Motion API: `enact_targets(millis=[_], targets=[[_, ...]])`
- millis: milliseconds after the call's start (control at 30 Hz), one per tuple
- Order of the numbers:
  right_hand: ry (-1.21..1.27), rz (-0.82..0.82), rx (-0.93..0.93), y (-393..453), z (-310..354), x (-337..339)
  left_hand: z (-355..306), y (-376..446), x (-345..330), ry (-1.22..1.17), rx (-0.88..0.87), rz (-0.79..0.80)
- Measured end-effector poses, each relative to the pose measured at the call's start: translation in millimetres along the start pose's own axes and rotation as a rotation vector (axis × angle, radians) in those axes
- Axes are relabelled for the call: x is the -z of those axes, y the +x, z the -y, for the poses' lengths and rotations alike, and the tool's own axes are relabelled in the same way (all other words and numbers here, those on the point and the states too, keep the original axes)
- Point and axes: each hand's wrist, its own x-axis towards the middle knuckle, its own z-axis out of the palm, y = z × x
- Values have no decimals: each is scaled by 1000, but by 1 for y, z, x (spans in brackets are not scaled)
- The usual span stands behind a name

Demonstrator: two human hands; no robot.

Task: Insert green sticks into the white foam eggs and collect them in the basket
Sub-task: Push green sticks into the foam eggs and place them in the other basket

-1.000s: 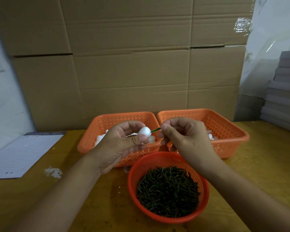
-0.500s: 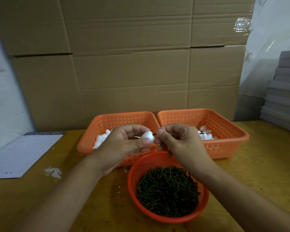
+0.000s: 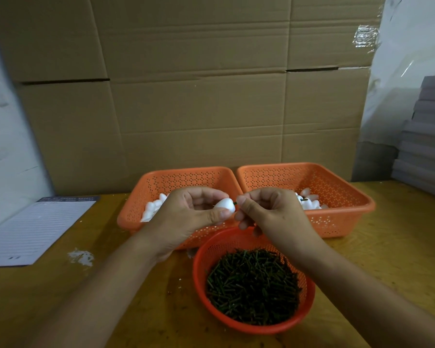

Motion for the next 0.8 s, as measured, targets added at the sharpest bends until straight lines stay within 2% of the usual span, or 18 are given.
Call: enact_targets(millis=[133,433,800], targets=[[30,33,-41,0,0,0,-3,0,0,17,-18,-19],[53,121,-134,-3,-2,-4,-2,2,-1,-119,-26,-86],[182,216,-223,-4,3,-2,-1,0,-1,-63,-79,-12]])
